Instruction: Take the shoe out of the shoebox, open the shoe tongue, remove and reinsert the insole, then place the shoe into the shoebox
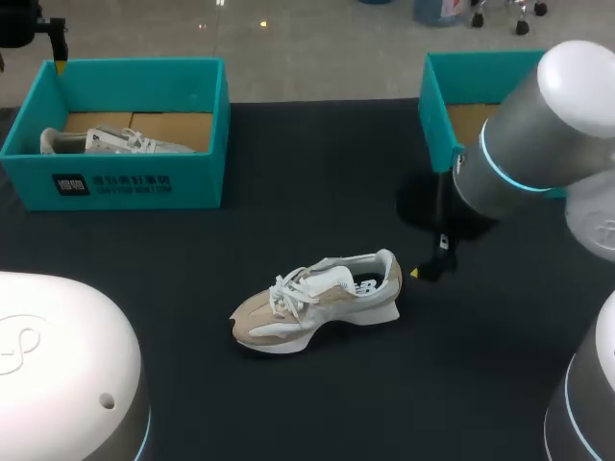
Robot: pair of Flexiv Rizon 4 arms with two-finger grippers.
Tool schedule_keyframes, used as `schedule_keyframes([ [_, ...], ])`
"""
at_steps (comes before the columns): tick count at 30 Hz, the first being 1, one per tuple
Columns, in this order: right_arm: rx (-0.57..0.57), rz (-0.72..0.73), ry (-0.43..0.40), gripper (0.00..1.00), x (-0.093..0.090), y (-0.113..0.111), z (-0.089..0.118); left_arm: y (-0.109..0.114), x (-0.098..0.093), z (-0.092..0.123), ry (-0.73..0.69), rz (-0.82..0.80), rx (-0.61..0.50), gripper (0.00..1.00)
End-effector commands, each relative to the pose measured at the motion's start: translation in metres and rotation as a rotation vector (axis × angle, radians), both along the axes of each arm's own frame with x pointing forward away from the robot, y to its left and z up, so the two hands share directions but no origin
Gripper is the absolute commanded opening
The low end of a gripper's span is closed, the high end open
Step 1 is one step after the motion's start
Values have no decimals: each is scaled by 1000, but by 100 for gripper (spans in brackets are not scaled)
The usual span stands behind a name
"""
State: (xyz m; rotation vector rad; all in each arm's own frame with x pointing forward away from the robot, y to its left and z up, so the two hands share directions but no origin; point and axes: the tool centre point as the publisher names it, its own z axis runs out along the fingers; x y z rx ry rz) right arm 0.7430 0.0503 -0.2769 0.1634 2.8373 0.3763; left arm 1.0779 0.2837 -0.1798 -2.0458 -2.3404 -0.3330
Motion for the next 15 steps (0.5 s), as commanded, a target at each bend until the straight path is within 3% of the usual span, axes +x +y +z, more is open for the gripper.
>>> schedule_keyframes([
  [1, 204, 230, 3, 100, -1, -14, -3, 0, 0, 1, 1, 0, 3, 100],
  [9, 548, 163, 77, 100, 7, -54, -4, 0, 0, 1, 1, 0, 3, 100],
  [15, 686, 163, 106, 100, 8, -76, -18, 0, 0, 1, 1, 0, 3, 100],
])
